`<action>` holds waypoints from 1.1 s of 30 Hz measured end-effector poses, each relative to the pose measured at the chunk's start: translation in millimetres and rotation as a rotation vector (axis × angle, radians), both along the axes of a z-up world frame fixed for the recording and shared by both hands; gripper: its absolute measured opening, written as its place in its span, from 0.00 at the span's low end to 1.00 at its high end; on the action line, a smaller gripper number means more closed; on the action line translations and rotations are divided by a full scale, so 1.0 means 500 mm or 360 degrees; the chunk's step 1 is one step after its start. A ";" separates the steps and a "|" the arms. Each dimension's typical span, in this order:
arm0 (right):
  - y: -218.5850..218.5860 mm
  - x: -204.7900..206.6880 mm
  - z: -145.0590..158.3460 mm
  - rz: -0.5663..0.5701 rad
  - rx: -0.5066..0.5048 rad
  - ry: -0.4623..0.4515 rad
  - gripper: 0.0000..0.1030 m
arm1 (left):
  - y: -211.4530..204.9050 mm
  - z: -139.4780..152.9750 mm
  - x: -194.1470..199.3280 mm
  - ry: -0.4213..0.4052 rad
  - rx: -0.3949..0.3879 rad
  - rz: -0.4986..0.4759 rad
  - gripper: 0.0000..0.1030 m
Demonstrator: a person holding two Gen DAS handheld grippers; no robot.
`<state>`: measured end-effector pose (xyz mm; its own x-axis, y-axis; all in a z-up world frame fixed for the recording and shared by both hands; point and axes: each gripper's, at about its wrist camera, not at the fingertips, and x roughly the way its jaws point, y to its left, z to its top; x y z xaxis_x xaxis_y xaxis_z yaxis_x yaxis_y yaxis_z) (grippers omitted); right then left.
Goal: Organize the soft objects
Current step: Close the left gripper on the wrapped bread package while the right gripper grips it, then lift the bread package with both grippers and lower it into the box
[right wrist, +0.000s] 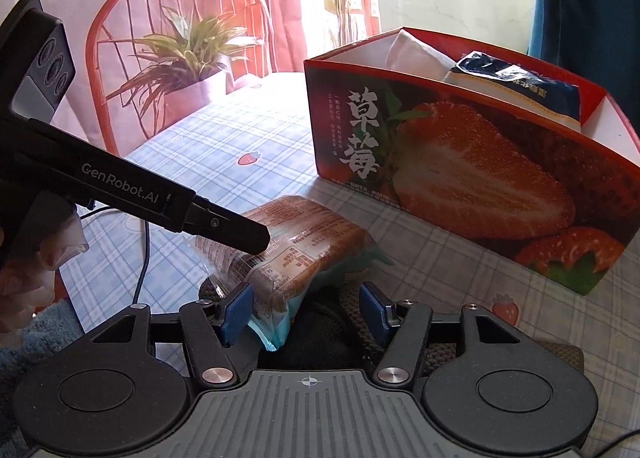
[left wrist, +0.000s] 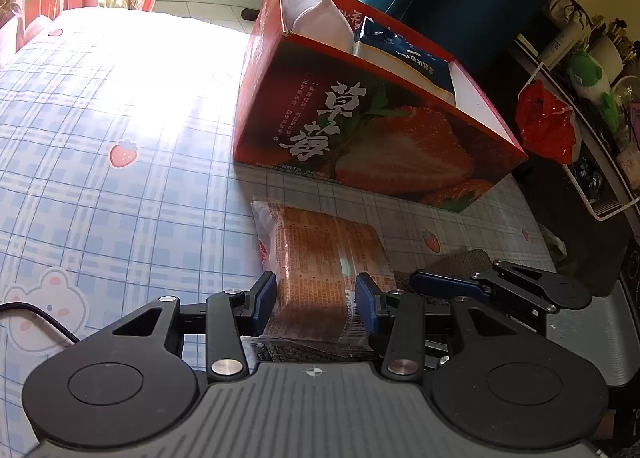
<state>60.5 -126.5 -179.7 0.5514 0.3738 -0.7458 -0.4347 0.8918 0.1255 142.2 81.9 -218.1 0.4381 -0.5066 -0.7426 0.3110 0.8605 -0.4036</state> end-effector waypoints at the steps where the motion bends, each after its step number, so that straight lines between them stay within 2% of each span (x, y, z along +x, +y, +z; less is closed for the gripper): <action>1: 0.001 0.007 -0.004 0.0008 0.0019 0.0013 0.55 | 0.000 -0.001 0.001 0.0001 0.0000 -0.0002 0.44; 6: 0.017 0.031 -0.021 0.0045 0.0060 0.0059 0.57 | -0.003 -0.014 0.012 0.0004 0.0010 -0.0010 0.45; 11: 0.031 0.034 -0.019 0.0060 0.0042 0.0035 0.47 | -0.005 -0.013 0.018 -0.0007 -0.0011 0.0007 0.45; 14: 0.030 0.036 -0.003 0.0058 0.0042 0.0007 0.45 | -0.004 0.008 0.013 -0.0064 -0.0020 -0.0003 0.45; 18: 0.025 0.039 0.038 0.0077 0.0053 -0.0073 0.44 | 0.004 0.054 0.005 -0.0155 -0.0056 -0.0002 0.45; 25: 0.008 0.052 0.157 0.0164 0.0037 -0.0265 0.44 | -0.003 0.167 0.000 -0.0351 -0.0117 -0.0024 0.45; 29: -0.015 0.086 0.213 0.0167 0.0028 -0.0328 0.43 | -0.028 0.214 0.031 -0.0428 -0.0147 -0.0026 0.45; 33: -0.040 0.133 0.244 0.0128 0.0002 -0.0395 0.43 | -0.067 0.244 0.076 -0.0492 -0.0129 -0.0033 0.45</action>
